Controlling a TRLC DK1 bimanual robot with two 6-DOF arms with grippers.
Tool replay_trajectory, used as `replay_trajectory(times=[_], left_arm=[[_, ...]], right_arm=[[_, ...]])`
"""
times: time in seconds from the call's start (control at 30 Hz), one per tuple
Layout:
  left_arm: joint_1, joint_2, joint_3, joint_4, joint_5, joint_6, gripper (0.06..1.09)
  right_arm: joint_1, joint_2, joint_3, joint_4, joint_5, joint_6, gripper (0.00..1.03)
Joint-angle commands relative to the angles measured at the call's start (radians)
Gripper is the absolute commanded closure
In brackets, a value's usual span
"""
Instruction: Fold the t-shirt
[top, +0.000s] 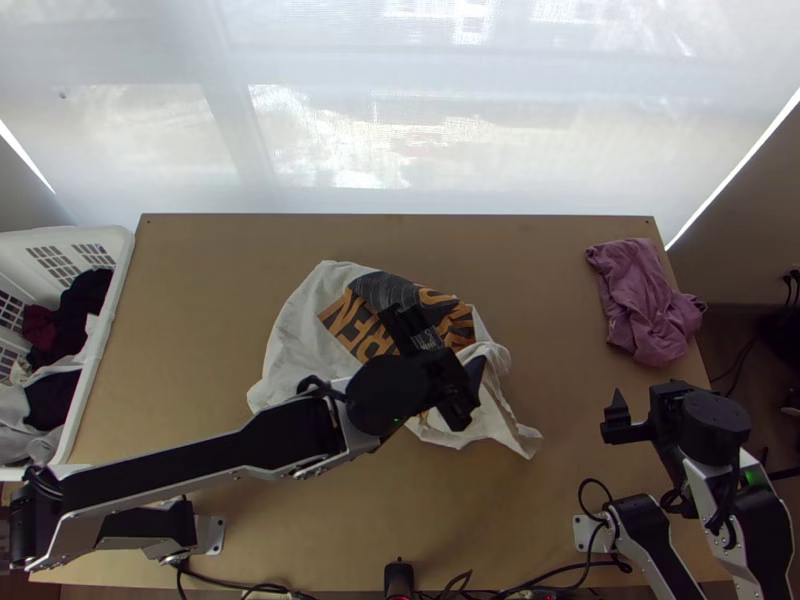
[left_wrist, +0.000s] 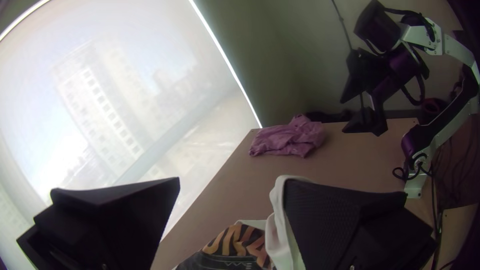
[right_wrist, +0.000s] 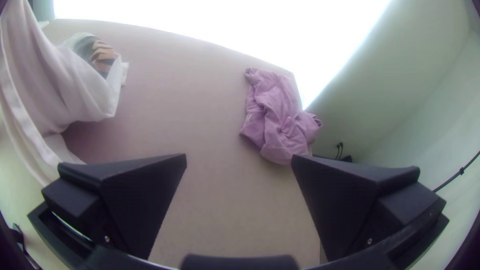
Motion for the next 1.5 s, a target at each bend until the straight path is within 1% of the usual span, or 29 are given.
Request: replay_trajectory(times=[0.0, 0.17, 0.23, 0.3, 0.33, 0.4, 0.43, 0.47, 0.57, 0.7, 0.8, 1.1, 1.2, 1.47], left_arm=[[0.108, -0.112, -0.108, -0.009, -0.017, -0.009, 0.11], [0.108, -0.161, -0.107, -0.018, -0.018, -0.004, 0.11], [0.080, -0.158, -0.079, -0.061, -0.015, -0.004, 0.11], [0.034, -0.122, -0.029, -0.196, -0.009, -0.018, 0.12], [0.018, -0.108, -0.007, -0.256, 0.002, -0.049, 0.12], [-0.009, -0.069, 0.040, -0.434, 0.086, -0.112, 0.12], [-0.019, -0.046, 0.065, -0.508, 0.095, -0.138, 0.12], [-0.022, -0.028, 0.085, -0.575, 0.132, -0.161, 0.12], [-0.019, 0.021, 0.139, -0.735, 0.207, -0.190, 0.12], [-0.004, 0.044, 0.172, -0.871, 0.235, -0.198, 0.11], [0.034, 0.033, 0.160, -0.917, 0.237, -0.208, 0.11], [0.283, 0.000, 0.100, -0.924, 0.229, -0.274, 0.11], [0.373, -0.016, 0.063, -0.939, 0.230, -0.274, 0.11], [0.628, -0.080, -0.193, -0.924, 0.230, -0.274, 0.12]], right_arm=[[0.011, 0.014, 0.011, 0.009, -0.002, -0.001, 0.05], [0.017, 0.020, 0.006, 0.013, -0.011, 0.001, 0.05], [0.018, 0.025, 0.006, 0.015, -0.011, 0.001, 0.05], [0.024, 0.030, 0.006, 0.016, -0.011, 0.001, 0.05], [0.027, 0.031, 0.008, 0.018, -0.011, -0.001, 0.05], [0.031, 0.036, 0.011, 0.020, -0.011, -0.002, 0.05], [0.031, 0.037, 0.012, 0.021, -0.011, -0.004, 0.05], [0.029, 0.037, 0.012, 0.021, -0.011, -0.005, 0.05], [0.027, 0.034, 0.012, 0.020, -0.011, -0.005, 0.05], [0.021, 0.023, 0.006, 0.013, -0.011, -0.004, 0.05], [0.020, 0.017, -0.001, 0.012, -0.011, -0.001, 0.05], [0.015, 0.005, -0.020, 0.010, -0.014, 0.007, 0.05], [0.018, 0.005, -0.017, 0.012, -0.014, 0.007, 0.05], [0.031, 0.014, -0.012, 0.013, -0.015, 0.004, 0.05]])
